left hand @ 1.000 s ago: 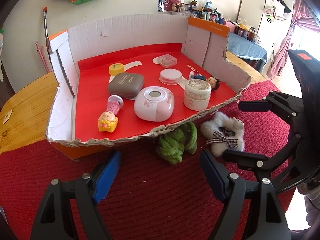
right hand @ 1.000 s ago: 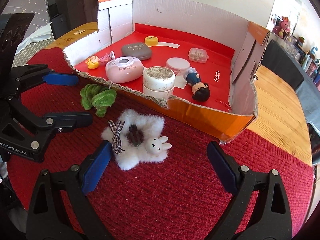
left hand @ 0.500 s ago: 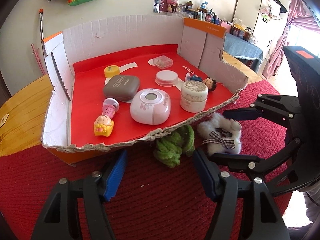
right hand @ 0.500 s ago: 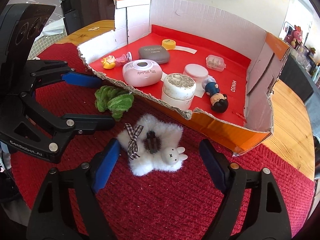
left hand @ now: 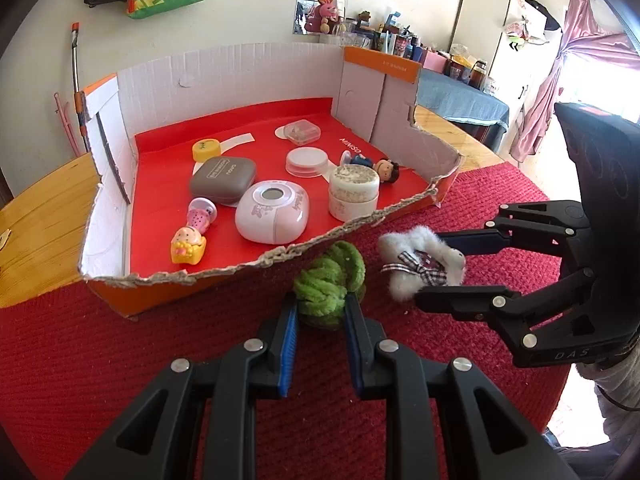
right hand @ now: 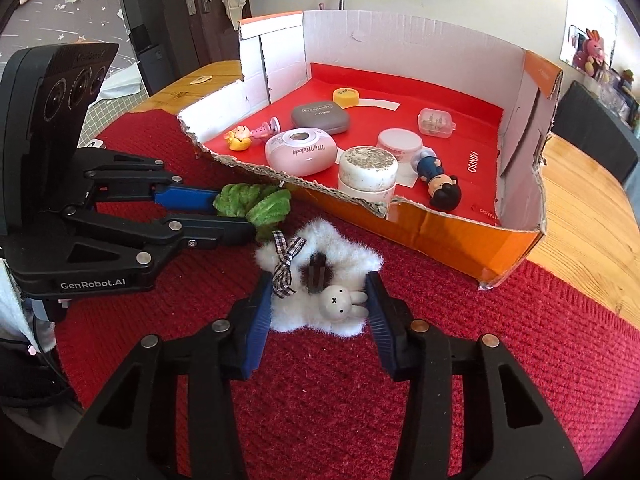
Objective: Organize objects
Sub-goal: 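Grasp the green fuzzy toy with the left tool while the right grasps the white plush bunny, then lift the green toy and white bunny and carry both over the box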
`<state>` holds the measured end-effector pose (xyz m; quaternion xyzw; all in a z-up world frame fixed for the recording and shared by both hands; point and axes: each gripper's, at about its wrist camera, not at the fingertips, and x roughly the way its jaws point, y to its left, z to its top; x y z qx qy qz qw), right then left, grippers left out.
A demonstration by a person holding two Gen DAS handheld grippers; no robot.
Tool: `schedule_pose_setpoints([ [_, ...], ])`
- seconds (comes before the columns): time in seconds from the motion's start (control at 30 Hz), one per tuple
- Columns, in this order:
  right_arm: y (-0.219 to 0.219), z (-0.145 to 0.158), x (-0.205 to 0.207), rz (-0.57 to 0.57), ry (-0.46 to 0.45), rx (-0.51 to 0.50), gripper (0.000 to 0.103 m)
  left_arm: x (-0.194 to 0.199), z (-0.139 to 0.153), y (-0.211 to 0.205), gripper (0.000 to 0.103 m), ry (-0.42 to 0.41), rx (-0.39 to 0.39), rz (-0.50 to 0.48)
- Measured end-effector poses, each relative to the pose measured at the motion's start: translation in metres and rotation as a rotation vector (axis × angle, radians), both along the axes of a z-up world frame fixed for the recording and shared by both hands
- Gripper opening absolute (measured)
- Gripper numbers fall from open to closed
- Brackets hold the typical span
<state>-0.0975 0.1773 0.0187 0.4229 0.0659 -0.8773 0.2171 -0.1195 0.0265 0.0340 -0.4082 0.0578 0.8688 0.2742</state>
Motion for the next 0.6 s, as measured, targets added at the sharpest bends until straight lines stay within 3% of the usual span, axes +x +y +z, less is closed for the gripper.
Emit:
schedule_pose_setpoints([
  [0.4, 0.004, 0.029, 0.029, -0.021, 0.058, -0.049, 0.043, 0.041, 0.039, -0.03, 0.022, 0.088, 0.064, 0.036],
  [0.6, 0.003, 0.031, 0.034, -0.028, 0.056, -0.056, 0.043, 0.043, 0.042, -0.041, 0.022, 0.083, 0.081, 0.057],
])
